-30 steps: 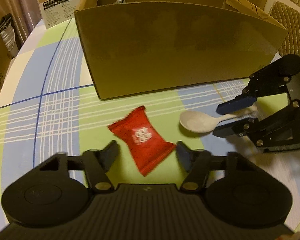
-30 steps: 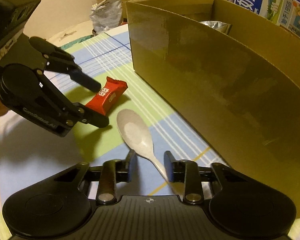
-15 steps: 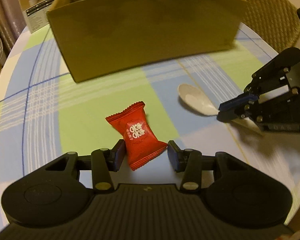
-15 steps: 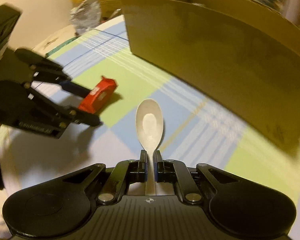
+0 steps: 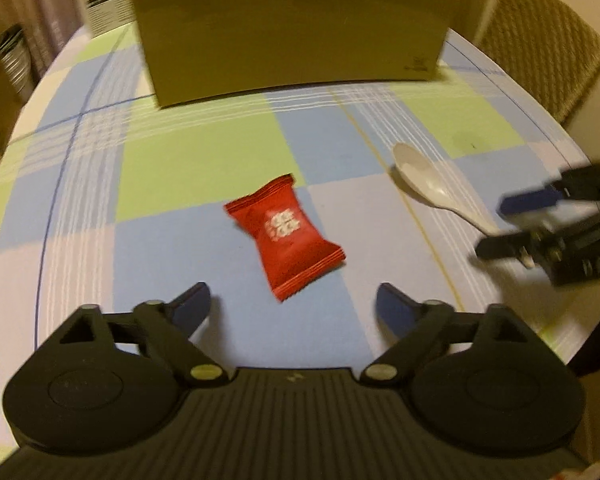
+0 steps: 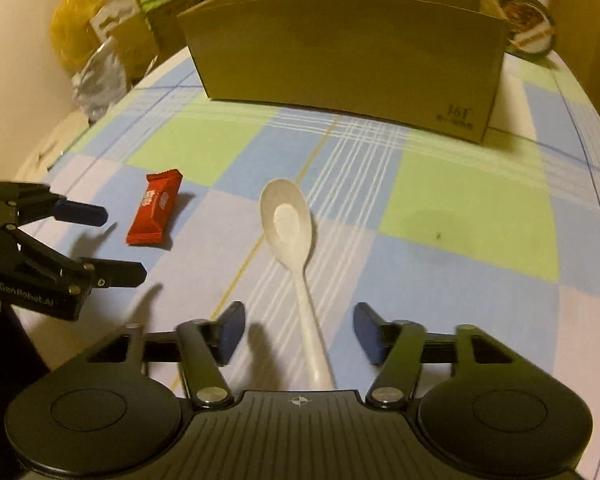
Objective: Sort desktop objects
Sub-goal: 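Grasp the red candy packet with the left gripper while the right gripper holds the spoon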
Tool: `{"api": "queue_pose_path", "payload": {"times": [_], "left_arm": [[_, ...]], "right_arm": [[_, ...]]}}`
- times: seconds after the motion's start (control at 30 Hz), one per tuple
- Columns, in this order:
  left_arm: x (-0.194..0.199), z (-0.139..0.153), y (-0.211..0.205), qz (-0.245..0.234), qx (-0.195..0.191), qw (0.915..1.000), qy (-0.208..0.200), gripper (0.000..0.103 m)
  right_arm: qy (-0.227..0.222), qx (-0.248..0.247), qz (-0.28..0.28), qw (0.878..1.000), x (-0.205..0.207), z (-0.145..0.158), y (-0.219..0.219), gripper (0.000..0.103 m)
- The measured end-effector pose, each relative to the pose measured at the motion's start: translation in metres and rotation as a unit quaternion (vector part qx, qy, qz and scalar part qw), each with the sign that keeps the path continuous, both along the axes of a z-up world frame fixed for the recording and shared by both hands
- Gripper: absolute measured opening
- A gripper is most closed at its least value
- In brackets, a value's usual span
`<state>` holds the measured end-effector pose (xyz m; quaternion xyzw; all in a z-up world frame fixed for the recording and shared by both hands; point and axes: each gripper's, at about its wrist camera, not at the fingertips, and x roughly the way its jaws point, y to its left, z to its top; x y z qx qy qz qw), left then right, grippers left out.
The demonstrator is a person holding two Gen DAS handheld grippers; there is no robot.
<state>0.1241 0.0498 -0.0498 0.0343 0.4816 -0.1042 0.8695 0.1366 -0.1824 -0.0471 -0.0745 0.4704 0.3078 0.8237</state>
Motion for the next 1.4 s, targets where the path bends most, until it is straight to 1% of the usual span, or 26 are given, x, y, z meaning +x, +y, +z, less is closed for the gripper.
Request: {"api": "queue_pose_path", "payload": {"times": [0.07, 0.1, 0.17, 0.23, 0.33, 0.43, 0.6, 0.7, 0.83, 0.9, 0.93, 0.97, 1.03, 1.07, 1.13, 1.2, 1.23, 1.3, 1.4], "left_arm": [[-0.002, -0.001, 0.001, 0.022, -0.004, 0.9997, 0.009, 0.097], [-0.002, -0.002, 0.001, 0.03, -0.004, 0.9995, 0.014, 0.098], [-0.004, -0.005, 0.001, 0.04, 0.002, 0.999, 0.018, 0.099], [-0.005, -0.006, 0.0, 0.054, 0.009, 0.9982, 0.023, 0.101], [-0.003, -0.01, -0.002, 0.069, 0.023, 0.9968, 0.033, 0.102], [-0.007, -0.011, -0.003, 0.077, 0.033, 0.9962, 0.024, 0.102], [-0.009, -0.013, -0.002, 0.085, 0.029, 0.9959, 0.013, 0.103], [-0.009, -0.013, -0.004, 0.093, 0.031, 0.9951, 0.015, 0.103], [-0.01, -0.013, -0.003, 0.085, 0.031, 0.9958, 0.01, 0.103], [-0.007, -0.012, -0.002, 0.093, 0.028, 0.9952, 0.015, 0.102], [-0.006, -0.01, 0.0, 0.107, 0.023, 0.9939, 0.015, 0.102], [-0.007, -0.006, 0.003, 0.121, 0.006, 0.9926, 0.008, 0.101], [-0.008, 0.003, 0.009, 0.142, -0.04, 0.9888, -0.019, 0.1], [-0.007, 0.007, 0.009, 0.151, -0.048, 0.987, -0.027, 0.096], [-0.001, 0.01, 0.007, 0.16, -0.05, 0.9852, -0.036, 0.089], [0.006, 0.011, 0.004, 0.162, -0.048, 0.9848, -0.042, 0.075], [0.01, 0.009, 0.002, 0.161, -0.045, 0.9851, -0.04, 0.072], [0.015, 0.006, -0.002, 0.16, -0.042, 0.9856, -0.035, 0.063], [0.019, 0.0, -0.009, 0.153, -0.035, 0.9873, -0.028, 0.055]], "right_arm": [[-0.002, -0.005, 0.001, 1.0, -0.005, -0.002, -0.001, 0.065], [-0.006, -0.009, 0.004, 1.0, -0.007, -0.001, -0.001, 0.068], [-0.011, -0.024, 0.008, 1.0, -0.012, -0.002, 0.0, 0.074], [-0.019, -0.036, 0.012, 0.999, -0.016, -0.005, -0.001, 0.089], [-0.028, -0.051, 0.018, 0.998, -0.021, -0.01, -0.002, 0.101], [-0.021, -0.06, 0.016, 0.998, -0.023, -0.016, -0.007, 0.101], [-0.04, -0.063, 0.013, 0.997, -0.028, -0.018, -0.011, 0.101], [-0.045, -0.061, 0.016, 0.997, -0.03, -0.017, -0.011, 0.101], [-0.047, -0.055, 0.031, 0.997, -0.029, -0.016, -0.012, 0.101], [-0.05, -0.037, 0.019, 0.998, -0.027, -0.012, -0.015, 0.101], [-0.053, -0.026, 0.01, 0.998, -0.025, -0.009, -0.018, 0.101], [-0.057, -0.022, 0.004, 0.998, -0.023, -0.007, -0.019, 0.101], [-0.066, -0.024, 0.001, 0.998, -0.02, -0.005, -0.018, 0.101], [-0.072, -0.024, 0.003, 0.997, -0.019, -0.004, -0.017, 0.101], [-0.076, -0.025, 0.005, 0.997, -0.015, -0.004, -0.015, 0.101], [-0.079, -0.025, 0.006, 0.997, -0.012, -0.006, -0.013, 0.101], [-0.079, -0.022, 0.005, 0.997, -0.01, -0.006, -0.011, 0.101], [-0.078, -0.016, 0.006, 0.997, -0.007, -0.007, -0.01, 0.101], [-0.077, -0.019, 0.015, 0.997, -0.003, -0.009, -0.004, 0.101]]}}
